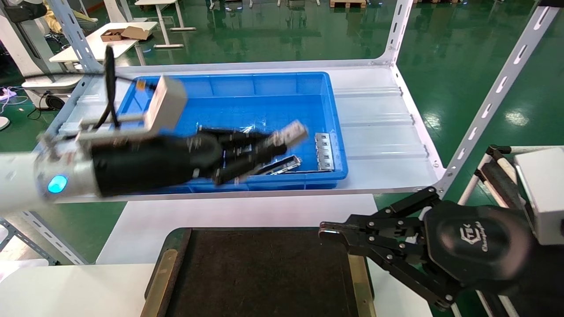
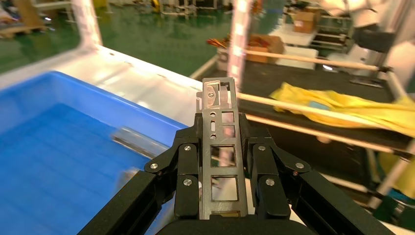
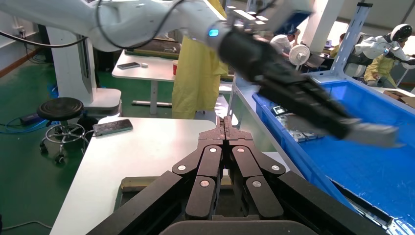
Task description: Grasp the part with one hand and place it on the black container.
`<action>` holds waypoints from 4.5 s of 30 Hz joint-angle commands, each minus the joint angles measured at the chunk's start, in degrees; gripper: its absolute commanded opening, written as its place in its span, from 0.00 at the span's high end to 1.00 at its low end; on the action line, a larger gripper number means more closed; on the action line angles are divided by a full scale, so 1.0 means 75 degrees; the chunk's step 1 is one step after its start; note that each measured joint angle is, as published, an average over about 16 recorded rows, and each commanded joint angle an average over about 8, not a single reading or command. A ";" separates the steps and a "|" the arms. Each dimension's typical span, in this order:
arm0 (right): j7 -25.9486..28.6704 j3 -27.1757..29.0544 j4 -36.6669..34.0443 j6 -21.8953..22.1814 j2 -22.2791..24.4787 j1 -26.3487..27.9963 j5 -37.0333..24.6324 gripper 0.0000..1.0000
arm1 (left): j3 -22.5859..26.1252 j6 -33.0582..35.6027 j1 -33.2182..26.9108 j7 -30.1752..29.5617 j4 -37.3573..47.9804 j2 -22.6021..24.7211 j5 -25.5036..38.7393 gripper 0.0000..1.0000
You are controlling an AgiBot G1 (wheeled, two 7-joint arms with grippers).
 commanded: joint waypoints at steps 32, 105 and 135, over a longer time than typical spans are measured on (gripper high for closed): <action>-0.0001 -0.0003 0.0000 0.0001 0.0001 0.0001 0.0002 1.00 | 0.0951 -0.3208 0.4276 -0.1849 -0.2419 0.0110 0.0744 1.00; -0.0004 -0.0009 0.0000 0.0003 0.0003 0.0002 0.0006 0.00 | 0.3376 -0.8923 0.3560 -0.5087 0.2112 0.3333 0.2395 0.00; -0.0006 -0.0011 0.0000 0.0004 0.0004 0.0003 0.0008 0.00 | 0.4235 -0.8343 0.3726 -0.5106 -0.2202 -0.0055 0.2416 0.00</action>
